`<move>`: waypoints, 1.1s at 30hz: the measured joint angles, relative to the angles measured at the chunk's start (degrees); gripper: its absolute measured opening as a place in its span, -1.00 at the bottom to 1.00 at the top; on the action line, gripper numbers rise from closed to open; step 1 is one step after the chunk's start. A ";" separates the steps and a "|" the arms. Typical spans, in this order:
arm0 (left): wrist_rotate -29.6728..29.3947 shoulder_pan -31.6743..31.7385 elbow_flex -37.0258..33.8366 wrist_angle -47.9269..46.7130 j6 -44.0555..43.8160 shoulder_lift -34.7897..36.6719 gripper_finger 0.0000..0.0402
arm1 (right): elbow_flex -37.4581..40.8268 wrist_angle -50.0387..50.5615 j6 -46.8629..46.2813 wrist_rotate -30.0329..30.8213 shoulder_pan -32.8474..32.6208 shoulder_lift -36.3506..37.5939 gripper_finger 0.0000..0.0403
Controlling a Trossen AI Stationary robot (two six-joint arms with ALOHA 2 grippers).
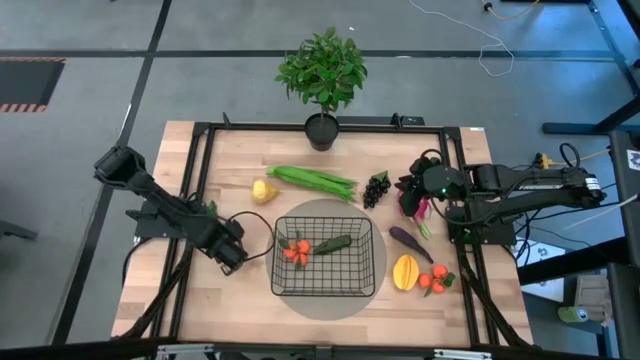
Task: Build produce basket
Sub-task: Put the carrot into the black wire basket
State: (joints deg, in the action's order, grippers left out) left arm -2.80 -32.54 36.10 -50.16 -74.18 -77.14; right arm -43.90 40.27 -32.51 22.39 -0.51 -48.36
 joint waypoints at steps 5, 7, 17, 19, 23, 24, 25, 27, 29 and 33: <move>-13.64 2.17 -0.46 0.46 1.21 0.00 -0.53 | -0.02 -0.26 0.02 0.00 0.00 0.00 -0.46; -22.07 2.95 -0.46 0.20 1.36 0.00 -0.53 | -0.02 -0.26 0.02 0.00 0.02 0.00 -0.46; -29.62 4.51 5.25 -2.55 11.98 0.39 -0.53 | -0.02 -0.24 1.55 0.02 0.02 0.00 -0.46; -30.02 4.52 7.79 -5.99 13.59 0.39 -0.53 | -0.02 -0.24 1.55 0.02 0.00 0.00 -0.46; -31.43 4.58 14.28 -15.46 13.90 1.13 -0.53 | -0.02 -0.25 1.39 0.03 0.00 0.00 -0.46; -30.81 4.57 15.68 -17.65 13.90 1.99 -0.53 | -0.02 -0.24 1.36 0.02 0.01 0.00 -0.46; -29.72 4.78 16.99 -19.27 13.94 2.97 -0.53 | -0.02 -0.24 1.36 0.02 0.00 0.00 -0.46; -27.16 6.02 18.62 -21.54 14.88 5.06 -0.53 | -0.02 -0.25 1.34 0.03 0.00 0.00 -0.46; -25.24 7.93 19.10 -21.83 15.81 7.70 -0.53 | -0.02 -0.24 1.39 0.02 0.00 0.00 -0.46; -20.78 13.51 18.16 -22.02 19.55 13.64 -0.53 | -0.02 -0.50 1.56 0.04 0.00 0.00 -0.46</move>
State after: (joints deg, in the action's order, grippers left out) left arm -23.59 -19.03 54.25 -72.18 -54.62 -63.50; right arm -43.92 39.77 -30.95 22.44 -0.51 -48.36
